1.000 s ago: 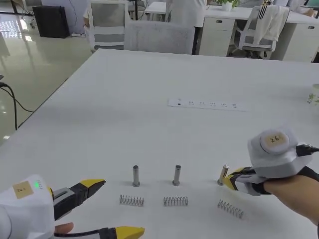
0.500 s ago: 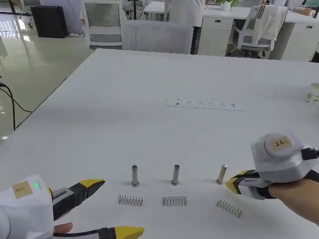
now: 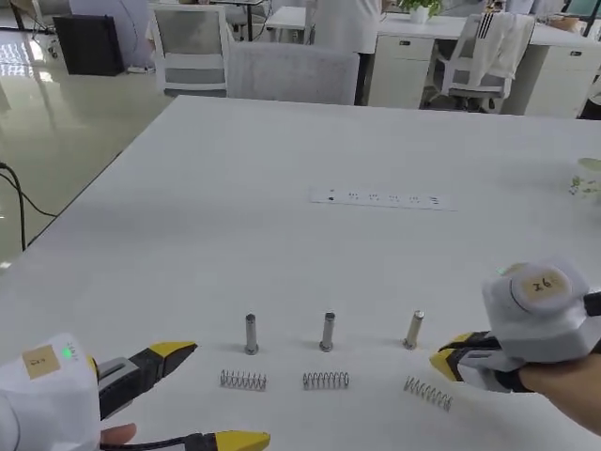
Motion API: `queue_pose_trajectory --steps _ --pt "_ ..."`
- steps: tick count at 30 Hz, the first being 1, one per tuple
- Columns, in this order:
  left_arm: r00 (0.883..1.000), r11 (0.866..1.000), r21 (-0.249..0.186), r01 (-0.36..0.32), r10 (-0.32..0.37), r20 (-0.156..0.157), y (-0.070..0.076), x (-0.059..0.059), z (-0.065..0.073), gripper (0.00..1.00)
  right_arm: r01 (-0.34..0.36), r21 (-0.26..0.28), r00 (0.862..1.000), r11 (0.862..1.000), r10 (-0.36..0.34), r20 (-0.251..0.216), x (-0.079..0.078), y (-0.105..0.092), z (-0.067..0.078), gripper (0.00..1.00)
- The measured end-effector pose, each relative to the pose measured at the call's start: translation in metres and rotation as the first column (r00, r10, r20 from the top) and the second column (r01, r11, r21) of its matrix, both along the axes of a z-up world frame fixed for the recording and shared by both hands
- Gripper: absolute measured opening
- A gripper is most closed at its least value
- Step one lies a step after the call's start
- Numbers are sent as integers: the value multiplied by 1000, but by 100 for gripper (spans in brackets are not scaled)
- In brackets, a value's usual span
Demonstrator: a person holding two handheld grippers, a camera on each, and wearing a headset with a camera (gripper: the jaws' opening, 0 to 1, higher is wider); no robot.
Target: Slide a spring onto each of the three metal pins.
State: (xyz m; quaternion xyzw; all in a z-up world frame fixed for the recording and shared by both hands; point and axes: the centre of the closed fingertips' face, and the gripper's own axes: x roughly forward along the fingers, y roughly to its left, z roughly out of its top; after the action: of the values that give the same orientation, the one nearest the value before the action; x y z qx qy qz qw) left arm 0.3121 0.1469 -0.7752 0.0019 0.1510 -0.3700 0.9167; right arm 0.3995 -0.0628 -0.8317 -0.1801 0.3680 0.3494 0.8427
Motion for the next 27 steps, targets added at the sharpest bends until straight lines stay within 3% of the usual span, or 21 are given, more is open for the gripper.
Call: queue_pose_trajectory --steps 20,27 --pt "1000 1000 1 -2 2 6 1 -1 1 73 -87 -16 995 996 86 -53 -28 5 -9 7" --pt "1000 1000 1 -5 5 4 1 -1 1 73 -102 -24 993 994 101 -68 -31 5 -14 7"
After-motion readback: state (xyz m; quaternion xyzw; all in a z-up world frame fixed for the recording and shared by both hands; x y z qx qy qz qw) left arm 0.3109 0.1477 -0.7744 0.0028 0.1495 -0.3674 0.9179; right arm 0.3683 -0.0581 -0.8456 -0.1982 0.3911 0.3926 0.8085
